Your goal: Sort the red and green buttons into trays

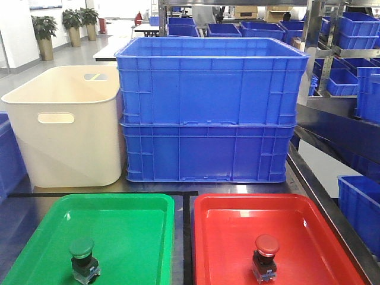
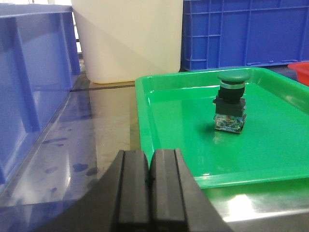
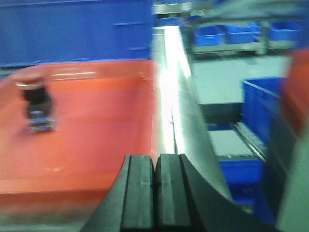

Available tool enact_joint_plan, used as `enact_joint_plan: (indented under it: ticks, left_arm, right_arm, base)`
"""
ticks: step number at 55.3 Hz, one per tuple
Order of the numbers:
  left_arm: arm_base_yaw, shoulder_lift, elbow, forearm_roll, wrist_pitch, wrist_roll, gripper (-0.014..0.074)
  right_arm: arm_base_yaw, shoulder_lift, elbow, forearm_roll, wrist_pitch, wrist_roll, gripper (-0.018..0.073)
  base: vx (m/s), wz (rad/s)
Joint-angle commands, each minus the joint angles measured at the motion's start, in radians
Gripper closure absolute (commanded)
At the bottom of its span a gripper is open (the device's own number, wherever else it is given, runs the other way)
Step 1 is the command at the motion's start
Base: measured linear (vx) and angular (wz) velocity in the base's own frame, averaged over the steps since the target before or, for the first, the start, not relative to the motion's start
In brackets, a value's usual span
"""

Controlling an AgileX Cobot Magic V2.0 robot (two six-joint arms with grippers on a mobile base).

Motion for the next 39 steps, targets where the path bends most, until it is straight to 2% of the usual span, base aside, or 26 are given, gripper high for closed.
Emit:
enact_joint_plan:
  ticks: [1, 10, 39]
  left_arm:
    - [0.002, -0.012, -0.026, -0.003, -0.077, -0.01, 0.0602]
    - [0.002, -0.012, -0.026, -0.003, -0.076, -0.01, 0.0602]
    - [0.002, -0.011, -0.026, -0.003, -0.076, -0.01, 0.0602]
  right_arm:
    - [-0.026, -0.063, 0.021, -0.033, -0.066, 0.016, 0.0571]
    - [-0.023, -0.05, 0.022, -0.124, -0.097, -0.036, 0.0571]
    - [-0.023, -0.058, 0.023, -0.125, -0.102, -0.038, 0.0571]
  base:
    - [0.0, 0.0]
    - [0.0, 0.0]
    - [0.0, 0.0]
